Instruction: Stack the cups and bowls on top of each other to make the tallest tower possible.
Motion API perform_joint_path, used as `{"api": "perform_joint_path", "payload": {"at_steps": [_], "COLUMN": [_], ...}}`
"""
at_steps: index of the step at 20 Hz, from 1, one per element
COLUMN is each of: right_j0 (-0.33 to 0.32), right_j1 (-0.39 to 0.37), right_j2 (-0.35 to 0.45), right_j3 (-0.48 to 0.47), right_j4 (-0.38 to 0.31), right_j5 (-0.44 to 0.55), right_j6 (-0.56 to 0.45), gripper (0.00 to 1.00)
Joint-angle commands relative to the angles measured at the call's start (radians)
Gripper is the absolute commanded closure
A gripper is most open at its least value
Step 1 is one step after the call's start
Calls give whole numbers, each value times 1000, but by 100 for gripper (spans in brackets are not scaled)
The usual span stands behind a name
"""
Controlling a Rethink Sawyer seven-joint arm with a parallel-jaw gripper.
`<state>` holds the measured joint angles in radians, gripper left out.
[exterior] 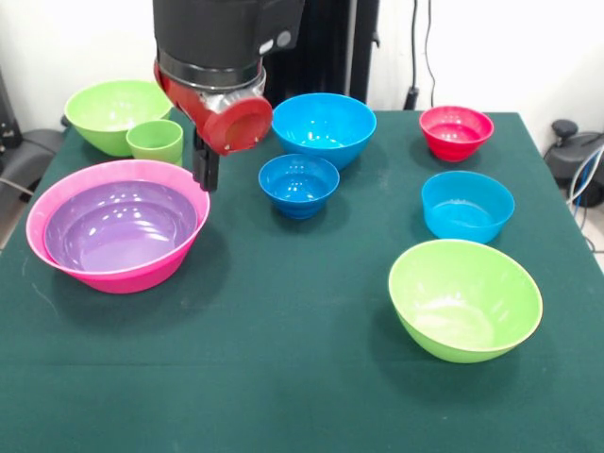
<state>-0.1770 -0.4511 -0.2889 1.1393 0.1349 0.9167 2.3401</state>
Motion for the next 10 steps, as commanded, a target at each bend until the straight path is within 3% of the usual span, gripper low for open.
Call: {"api": "perform_joint_path", "payload": {"at_steps": [1, 10], "right_j0": [-1, 34], "right_j1": [37, 8], "right_j2": [109, 82], "right_j3": [17, 2], "right_j4": [-3, -10], "right_j5": [-4, 55], "right_j6": [27, 43], "gripper": [100, 100]}}
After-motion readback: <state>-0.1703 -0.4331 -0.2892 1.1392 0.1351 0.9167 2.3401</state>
